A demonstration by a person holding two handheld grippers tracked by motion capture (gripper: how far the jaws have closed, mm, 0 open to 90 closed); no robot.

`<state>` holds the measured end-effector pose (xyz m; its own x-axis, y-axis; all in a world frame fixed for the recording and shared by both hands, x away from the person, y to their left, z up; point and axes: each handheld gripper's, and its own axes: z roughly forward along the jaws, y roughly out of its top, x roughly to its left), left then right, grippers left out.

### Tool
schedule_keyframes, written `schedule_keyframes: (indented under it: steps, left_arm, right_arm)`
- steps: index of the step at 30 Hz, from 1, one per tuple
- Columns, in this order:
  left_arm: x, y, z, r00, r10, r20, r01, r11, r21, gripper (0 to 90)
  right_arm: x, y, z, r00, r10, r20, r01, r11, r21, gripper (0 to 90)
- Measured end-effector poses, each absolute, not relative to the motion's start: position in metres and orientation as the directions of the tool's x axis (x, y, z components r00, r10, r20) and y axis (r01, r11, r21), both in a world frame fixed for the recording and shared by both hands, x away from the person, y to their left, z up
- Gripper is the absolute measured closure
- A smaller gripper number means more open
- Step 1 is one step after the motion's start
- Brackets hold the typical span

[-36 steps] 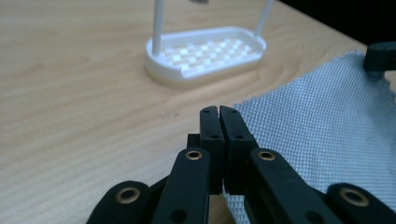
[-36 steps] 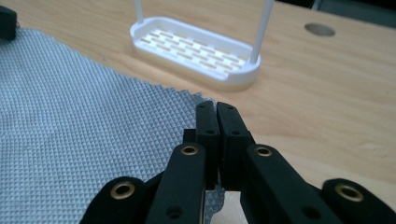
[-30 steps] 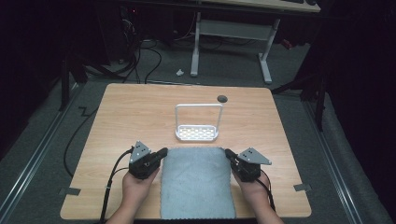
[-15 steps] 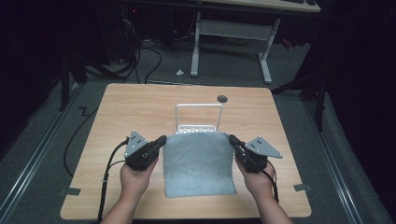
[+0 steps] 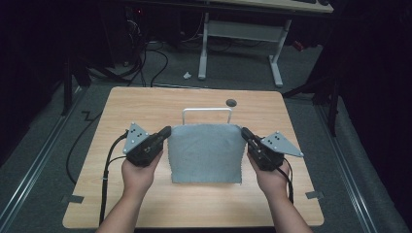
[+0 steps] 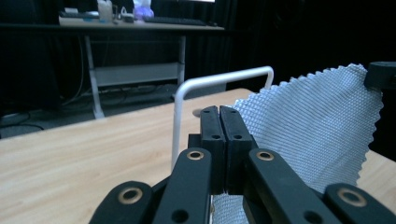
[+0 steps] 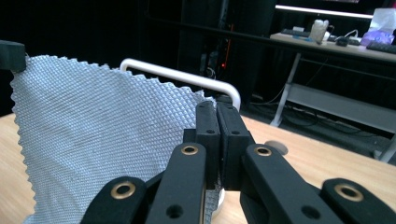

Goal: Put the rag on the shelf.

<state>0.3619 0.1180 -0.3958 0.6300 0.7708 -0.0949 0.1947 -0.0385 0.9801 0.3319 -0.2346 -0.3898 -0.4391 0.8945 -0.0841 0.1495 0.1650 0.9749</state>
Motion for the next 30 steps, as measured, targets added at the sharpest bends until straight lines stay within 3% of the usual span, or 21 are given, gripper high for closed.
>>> schedule_keyframes:
  steps: [11, 30]
  left_arm:
    - [0.367, 0.119, -0.371, 0.627, 0.777, -0.058, 0.143, -0.041, 0.989, 89.4]
    - [0.403, 0.112, -0.348, 0.597, 0.802, 0.001, 0.109, -0.082, 0.991, 89.4]
  right_arm:
    - [0.338, -0.234, -0.363, -0.433, 0.896, -0.096, 0.099, 0.154, 0.983, 89.6]
    - [0.37, -0.235, -0.346, -0.42, 0.905, -0.067, 0.107, 0.123, 0.987, 89.6]
